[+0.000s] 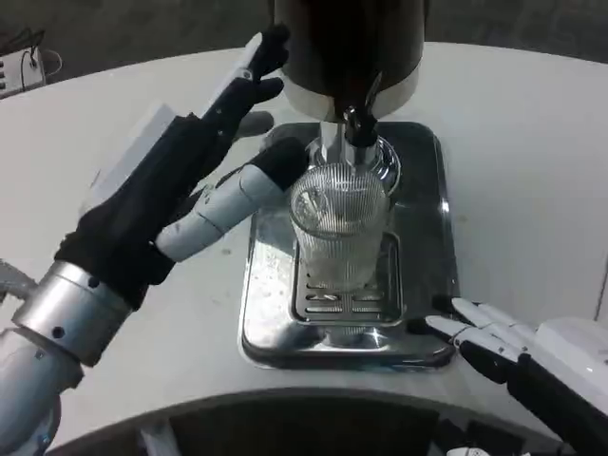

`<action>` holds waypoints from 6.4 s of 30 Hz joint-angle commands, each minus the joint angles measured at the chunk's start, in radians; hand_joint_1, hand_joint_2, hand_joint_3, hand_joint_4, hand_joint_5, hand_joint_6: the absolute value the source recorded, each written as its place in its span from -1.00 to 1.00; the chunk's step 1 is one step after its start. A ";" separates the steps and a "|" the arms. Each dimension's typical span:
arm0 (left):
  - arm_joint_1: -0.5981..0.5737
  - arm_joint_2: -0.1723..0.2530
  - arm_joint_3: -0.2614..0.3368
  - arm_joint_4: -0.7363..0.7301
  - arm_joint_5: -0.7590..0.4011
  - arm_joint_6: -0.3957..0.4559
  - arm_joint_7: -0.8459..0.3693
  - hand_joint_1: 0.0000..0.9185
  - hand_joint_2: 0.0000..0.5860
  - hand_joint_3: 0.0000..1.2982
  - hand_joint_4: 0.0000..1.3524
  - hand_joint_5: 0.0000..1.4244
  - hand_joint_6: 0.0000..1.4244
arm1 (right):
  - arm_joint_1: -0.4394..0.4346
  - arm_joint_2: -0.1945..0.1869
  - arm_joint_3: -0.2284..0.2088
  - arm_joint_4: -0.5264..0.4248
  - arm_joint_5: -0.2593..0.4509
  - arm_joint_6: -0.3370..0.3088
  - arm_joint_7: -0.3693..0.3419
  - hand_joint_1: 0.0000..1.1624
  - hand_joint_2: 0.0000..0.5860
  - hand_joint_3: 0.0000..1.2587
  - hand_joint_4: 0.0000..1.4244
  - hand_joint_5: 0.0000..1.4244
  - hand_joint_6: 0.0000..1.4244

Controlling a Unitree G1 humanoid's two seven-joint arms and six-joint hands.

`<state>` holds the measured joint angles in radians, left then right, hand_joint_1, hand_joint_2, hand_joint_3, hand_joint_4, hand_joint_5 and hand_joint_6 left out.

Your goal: Grasp the cup under the faucet to collect the drink, then remove the cup.

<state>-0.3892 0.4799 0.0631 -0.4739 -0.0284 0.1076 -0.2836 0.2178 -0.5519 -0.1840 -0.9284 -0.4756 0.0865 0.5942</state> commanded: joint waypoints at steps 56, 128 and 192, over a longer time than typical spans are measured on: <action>-0.318 -0.003 -0.294 0.067 0.294 0.237 -0.182 -1.00 -0.84 -1.00 -1.00 -0.99 -0.81 | 0.111 0.017 -0.071 -0.044 0.067 -0.013 -0.019 -0.26 0.66 -0.80 -1.00 -0.96 -0.91; -0.407 0.120 -0.244 0.114 0.388 0.082 -0.362 -1.00 -1.00 -1.00 -1.00 -1.00 -0.85 | -0.369 0.414 0.287 0.510 0.063 0.133 -0.537 0.30 -0.22 -1.00 -0.97 -0.86 -0.88; -0.178 0.031 0.041 0.047 0.213 -0.096 -0.110 -1.00 -0.85 -0.92 -1.00 -0.93 -0.76 | -0.538 0.445 0.315 0.688 0.096 0.137 -0.577 0.26 -0.20 -1.00 -0.96 -0.86 -0.89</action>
<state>-0.6256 0.5057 0.0648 -0.3942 0.1991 0.0071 -0.4169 -0.3265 -0.1090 0.1321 -0.2495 -0.3857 0.2254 0.0224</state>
